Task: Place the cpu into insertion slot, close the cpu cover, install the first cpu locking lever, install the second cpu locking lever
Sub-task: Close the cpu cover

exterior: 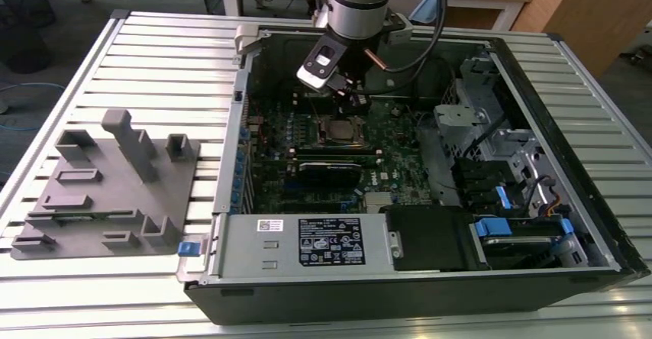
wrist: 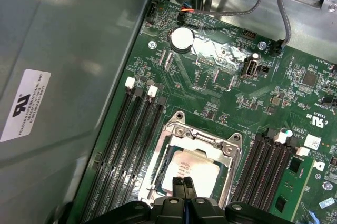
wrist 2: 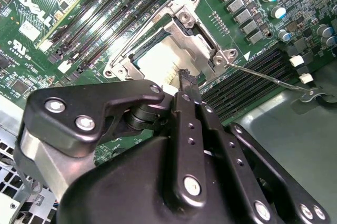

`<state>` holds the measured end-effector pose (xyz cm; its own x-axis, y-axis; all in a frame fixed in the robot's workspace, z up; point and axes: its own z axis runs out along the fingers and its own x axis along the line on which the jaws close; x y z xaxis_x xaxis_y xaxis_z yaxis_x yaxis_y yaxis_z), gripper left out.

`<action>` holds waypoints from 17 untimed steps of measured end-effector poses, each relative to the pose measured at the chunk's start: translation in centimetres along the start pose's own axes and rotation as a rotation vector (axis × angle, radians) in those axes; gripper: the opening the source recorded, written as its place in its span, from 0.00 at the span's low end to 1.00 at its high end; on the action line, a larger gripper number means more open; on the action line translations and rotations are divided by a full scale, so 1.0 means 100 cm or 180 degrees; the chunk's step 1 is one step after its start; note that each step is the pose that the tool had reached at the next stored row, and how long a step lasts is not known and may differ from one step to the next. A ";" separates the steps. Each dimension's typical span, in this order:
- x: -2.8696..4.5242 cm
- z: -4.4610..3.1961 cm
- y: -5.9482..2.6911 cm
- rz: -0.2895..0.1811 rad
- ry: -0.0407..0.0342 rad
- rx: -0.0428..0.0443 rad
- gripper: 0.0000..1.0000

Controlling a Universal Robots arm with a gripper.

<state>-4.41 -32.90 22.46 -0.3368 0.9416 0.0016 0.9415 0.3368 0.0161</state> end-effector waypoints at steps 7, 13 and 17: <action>0.0000 0.0000 0.0000 -0.0053 0.0001 0.0000 0.11; 0.0000 0.0000 0.0000 -0.0061 0.0001 0.0000 0.11; 0.0000 0.0000 0.0000 -0.0070 0.0001 0.0000 0.11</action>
<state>-4.41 -32.90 22.46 -0.3575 0.9339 0.0016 0.9338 0.3574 0.0161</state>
